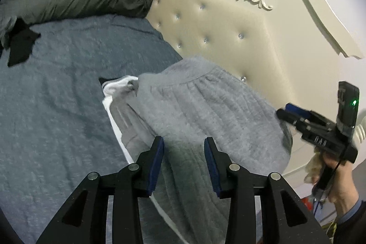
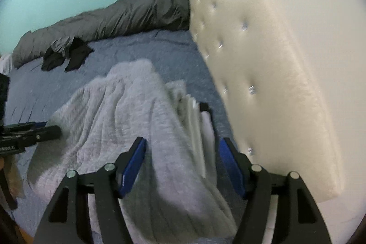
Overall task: Fold clothes
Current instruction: 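Lower the sweatshirt onto the stack and open both tools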
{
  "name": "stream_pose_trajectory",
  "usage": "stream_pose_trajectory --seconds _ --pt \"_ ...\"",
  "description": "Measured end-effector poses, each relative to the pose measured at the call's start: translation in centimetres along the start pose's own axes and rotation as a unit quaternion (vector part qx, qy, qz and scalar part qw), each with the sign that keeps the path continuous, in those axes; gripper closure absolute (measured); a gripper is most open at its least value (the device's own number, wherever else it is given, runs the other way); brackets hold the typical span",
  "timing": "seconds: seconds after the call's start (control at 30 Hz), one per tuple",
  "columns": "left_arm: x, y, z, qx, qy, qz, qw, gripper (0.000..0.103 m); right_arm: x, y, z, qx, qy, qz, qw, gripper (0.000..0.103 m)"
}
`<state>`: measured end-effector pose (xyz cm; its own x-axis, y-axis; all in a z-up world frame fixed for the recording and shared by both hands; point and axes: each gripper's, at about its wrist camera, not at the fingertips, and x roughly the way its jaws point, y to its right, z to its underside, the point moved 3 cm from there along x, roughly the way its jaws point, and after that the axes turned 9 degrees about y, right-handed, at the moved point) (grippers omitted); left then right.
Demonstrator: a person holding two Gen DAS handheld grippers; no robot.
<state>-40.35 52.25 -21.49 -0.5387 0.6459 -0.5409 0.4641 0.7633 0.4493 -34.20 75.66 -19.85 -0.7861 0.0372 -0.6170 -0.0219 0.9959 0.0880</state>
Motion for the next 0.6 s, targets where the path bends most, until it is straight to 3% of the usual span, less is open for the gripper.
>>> stream_pose_trajectory --seconds 0.13,0.2,0.3,0.4,0.6 --pt "-0.6 1.4 0.3 0.029 0.0 0.002 0.9996 0.063 -2.4 0.5 -1.0 0.02 0.041 0.002 0.999 0.048" --pt "-0.9 2.3 0.6 0.04 0.0 0.009 0.9992 0.063 -3.3 0.1 -1.5 0.028 0.056 -0.018 0.998 0.061" --pt "-1.2 3.8 0.9 0.069 0.008 0.006 0.9976 0.063 -3.2 -2.2 -1.1 -0.01 0.043 -0.039 0.998 0.071" --pt "0.1 4.0 1.7 0.084 -0.012 -0.004 0.9964 0.063 -2.0 -3.3 -0.1 -0.029 0.021 -0.04 0.999 0.078" --pt "2.3 2.6 4.2 0.084 -0.04 -0.013 0.9955 0.064 0.4 -1.1 2.8 0.027 -0.011 -0.024 0.999 0.087"
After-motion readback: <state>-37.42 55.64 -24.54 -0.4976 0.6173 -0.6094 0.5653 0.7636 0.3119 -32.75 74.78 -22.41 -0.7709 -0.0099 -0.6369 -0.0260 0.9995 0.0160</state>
